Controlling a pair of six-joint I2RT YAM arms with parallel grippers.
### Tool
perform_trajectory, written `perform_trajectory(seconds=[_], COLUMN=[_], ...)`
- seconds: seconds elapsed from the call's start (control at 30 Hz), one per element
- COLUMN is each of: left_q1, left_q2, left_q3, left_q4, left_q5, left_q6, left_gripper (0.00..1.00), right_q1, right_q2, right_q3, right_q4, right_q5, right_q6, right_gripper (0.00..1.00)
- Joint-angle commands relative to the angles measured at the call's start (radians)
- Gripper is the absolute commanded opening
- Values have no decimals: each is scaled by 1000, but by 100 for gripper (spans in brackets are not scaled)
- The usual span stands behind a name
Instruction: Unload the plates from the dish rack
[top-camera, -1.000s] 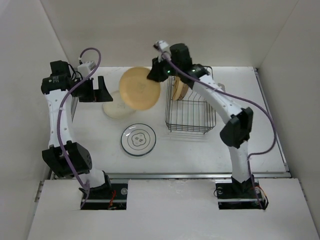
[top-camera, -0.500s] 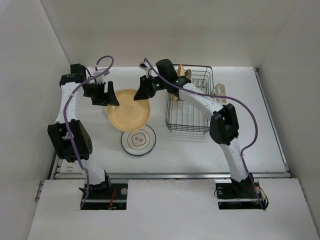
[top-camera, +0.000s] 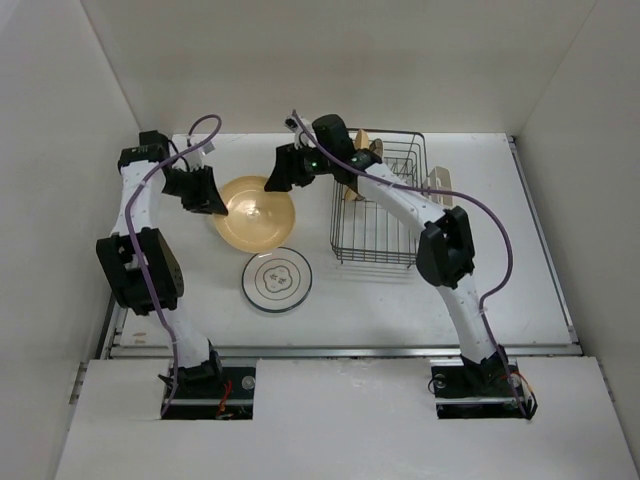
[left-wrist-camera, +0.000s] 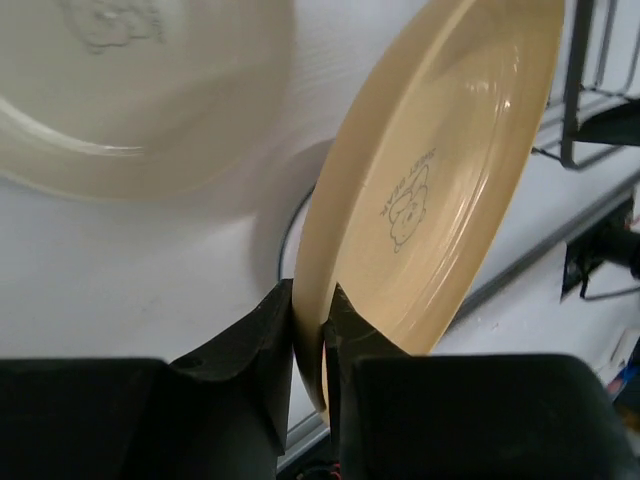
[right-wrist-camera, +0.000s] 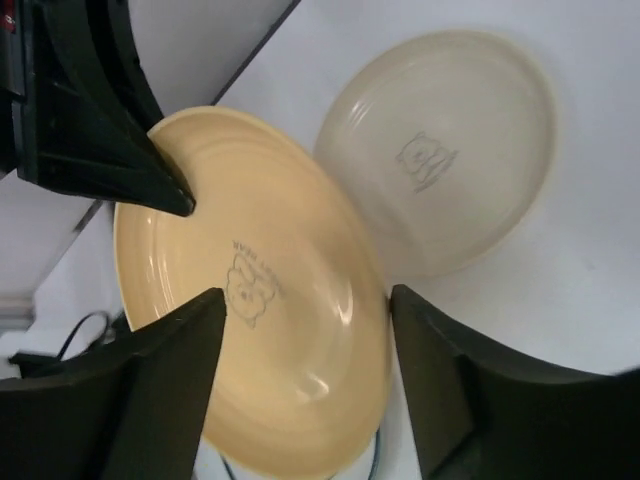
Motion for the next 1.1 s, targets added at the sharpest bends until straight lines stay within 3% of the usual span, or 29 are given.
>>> perform_trajectory(seconds=[0.0, 0.2, 0.53, 0.63, 0.67, 0.7, 0.73, 0.77, 0.87, 0.93, 1.07], left_q1=[46, 76, 86, 86, 86, 86, 86, 76, 76, 76, 76], left_q2=[17, 75, 260, 310, 319, 319, 319, 319, 319, 310, 276], left_q3=[51, 71, 126, 164, 173, 173, 173, 173, 184, 184, 195], left_q4=[116, 319, 343, 297, 262, 251, 251, 237, 213, 197, 176], left_q5=[-97, -135, -256, -290, -290, -301, -331, -345, -395, -421, -491], left_q6=[-147, -350, -369, -323, -308, -294, -273, -263, -244, -233, -233], left_gripper=[0, 0, 0, 23, 34, 54, 61, 64, 70, 71, 71], right_q1=[-25, -34, -78, -88, -88, -88, -88, -88, -117, -135, -161], right_q2=[-66, -206, -405, -427, -438, -438, -438, -424, -355, -346, -327], right_q3=[82, 39, -96, -115, -115, -106, -92, -32, 49, 49, -21], right_q4=[-1, -21, -95, -107, -122, -135, -159, -247, -380, -412, -412], right_q5=[200, 579, 845, 856, 877, 903, 950, 1071, 1179, 1167, 1135], right_q6=[9, 9, 9, 9, 9, 9, 32, 55, 125, 135, 158], right_gripper=[74, 85, 85, 85, 85, 85, 88, 88, 88, 88, 75])
